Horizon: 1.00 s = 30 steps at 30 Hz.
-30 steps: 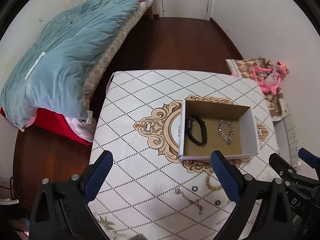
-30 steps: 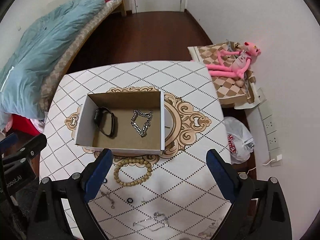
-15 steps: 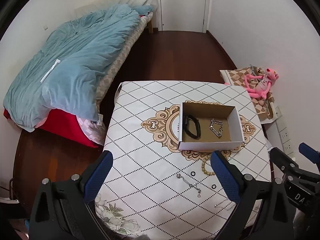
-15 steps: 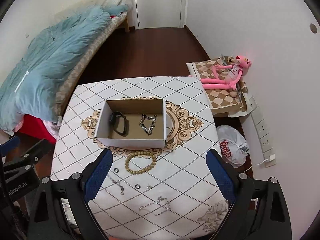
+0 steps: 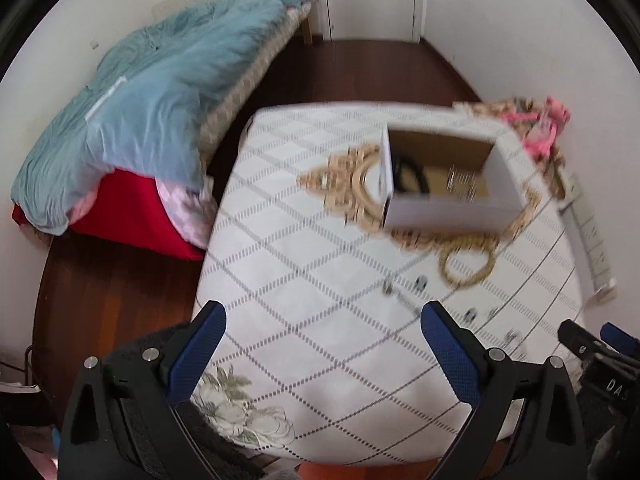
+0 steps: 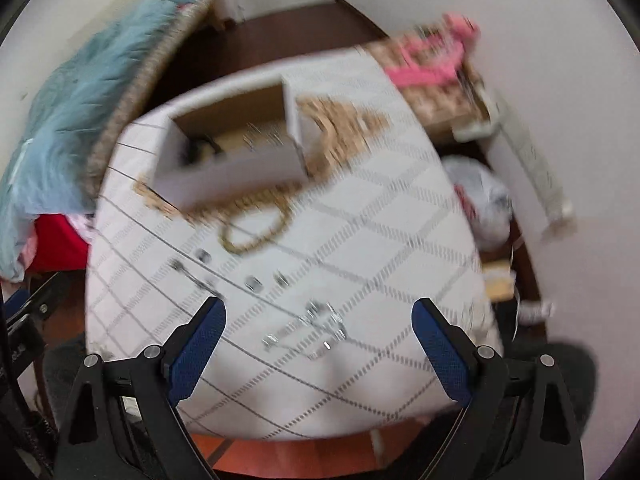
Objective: Organize jewelry
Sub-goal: 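Lift both tools away from the box back over the table, then grasp a silver chain with the left gripper while the right grasps another chain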
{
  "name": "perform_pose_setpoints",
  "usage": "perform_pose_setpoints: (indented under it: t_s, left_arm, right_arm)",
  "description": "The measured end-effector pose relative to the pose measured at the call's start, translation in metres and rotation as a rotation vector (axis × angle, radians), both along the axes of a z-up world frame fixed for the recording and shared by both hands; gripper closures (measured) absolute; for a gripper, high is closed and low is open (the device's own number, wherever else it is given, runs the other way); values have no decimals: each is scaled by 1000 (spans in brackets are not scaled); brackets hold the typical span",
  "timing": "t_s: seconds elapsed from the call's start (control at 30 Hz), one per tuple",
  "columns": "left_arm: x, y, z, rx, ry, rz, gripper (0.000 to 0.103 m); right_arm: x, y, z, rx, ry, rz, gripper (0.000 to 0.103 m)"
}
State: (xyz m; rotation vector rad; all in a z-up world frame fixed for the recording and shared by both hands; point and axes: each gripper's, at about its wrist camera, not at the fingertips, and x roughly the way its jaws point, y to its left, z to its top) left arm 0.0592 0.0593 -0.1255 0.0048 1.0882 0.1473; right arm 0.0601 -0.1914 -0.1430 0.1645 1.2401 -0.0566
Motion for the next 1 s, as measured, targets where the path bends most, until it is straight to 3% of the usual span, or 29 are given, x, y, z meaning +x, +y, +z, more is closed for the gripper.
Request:
perform_pose_setpoints:
  t_s: [0.1,0.23,0.37,0.4,0.47,0.53,0.57,0.67,0.87,1.0]
  left_arm:
    - [-3,-2,-24,22,41,0,4]
    - [-6,-2,-46,20,88,13,4]
    - [-7,-4,-64,22,120,22,4]
    - [-7,-6,-67,22,128,23,4]
    - [-7,-7,-72,27,136,25,4]
    - [-7,-8,-78,27,142,29,4]
    - [-7,-9,-81,25,144,32,4]
    - [-6,-10,-90,22,164,28,4]
    - [6,-11,-101,-29,184,21,4]
    - [21,2,-106,-106,183,58,4]
  right_arm:
    - [-8,-16,-40,13,60,-53,27]
    - [-13,-25,-80,30,109,-68,36]
    - [-13,-17,-95,10,91,-41,51]
    - [-14,-13,-95,1,78,-22,60]
    - [-17,-4,-97,-68,67,-2,65]
    - [-21,3,-98,-72,32,26,83]
    - [-23,7,-98,-59,25,38,97]
    - [-24,7,-96,-38,5,29,103]
    - [-13,-21,-74,45,-47,-46,103]
    - [-9,-36,-66,116,-66,-76,103]
